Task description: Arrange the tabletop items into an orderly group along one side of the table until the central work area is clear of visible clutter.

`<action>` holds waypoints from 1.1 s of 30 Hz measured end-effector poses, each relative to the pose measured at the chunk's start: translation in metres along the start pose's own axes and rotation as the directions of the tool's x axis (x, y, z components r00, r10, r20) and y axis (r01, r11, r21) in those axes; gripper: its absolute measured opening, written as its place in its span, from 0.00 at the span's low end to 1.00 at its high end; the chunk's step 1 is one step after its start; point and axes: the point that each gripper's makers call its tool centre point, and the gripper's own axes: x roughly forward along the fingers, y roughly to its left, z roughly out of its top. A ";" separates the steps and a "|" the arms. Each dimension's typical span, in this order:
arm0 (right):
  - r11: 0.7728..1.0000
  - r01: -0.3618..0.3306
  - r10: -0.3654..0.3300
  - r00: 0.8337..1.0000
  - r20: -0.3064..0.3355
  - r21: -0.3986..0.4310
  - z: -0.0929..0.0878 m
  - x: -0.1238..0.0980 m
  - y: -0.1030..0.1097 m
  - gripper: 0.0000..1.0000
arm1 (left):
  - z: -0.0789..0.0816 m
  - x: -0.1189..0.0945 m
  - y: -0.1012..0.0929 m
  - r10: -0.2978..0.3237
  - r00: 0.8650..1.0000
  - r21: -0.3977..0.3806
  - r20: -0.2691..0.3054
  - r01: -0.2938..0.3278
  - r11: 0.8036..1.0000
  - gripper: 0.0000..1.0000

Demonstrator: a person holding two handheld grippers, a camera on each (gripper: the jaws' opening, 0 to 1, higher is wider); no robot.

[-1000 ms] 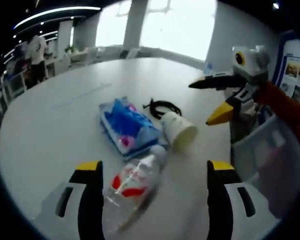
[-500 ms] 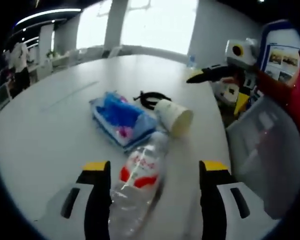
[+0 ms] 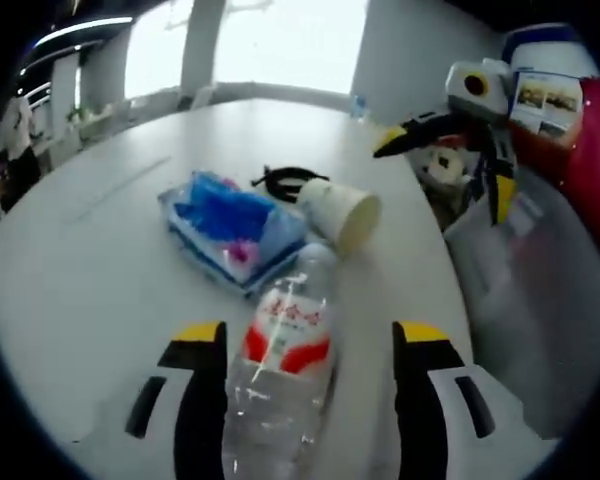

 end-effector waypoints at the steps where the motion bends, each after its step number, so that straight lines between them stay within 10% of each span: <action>1: 1.000 -0.002 0.002 1.000 0.000 0.001 0.000 0.000 0.001 0.85 | -0.001 0.001 0.001 -0.001 1.000 -0.001 -0.004 0.001 1.000 0.61; 33: 1.000 -0.011 0.010 0.999 0.047 0.016 0.007 0.000 -0.001 0.86 | -0.016 0.017 0.008 0.005 0.963 0.148 -0.268 0.036 0.988 0.44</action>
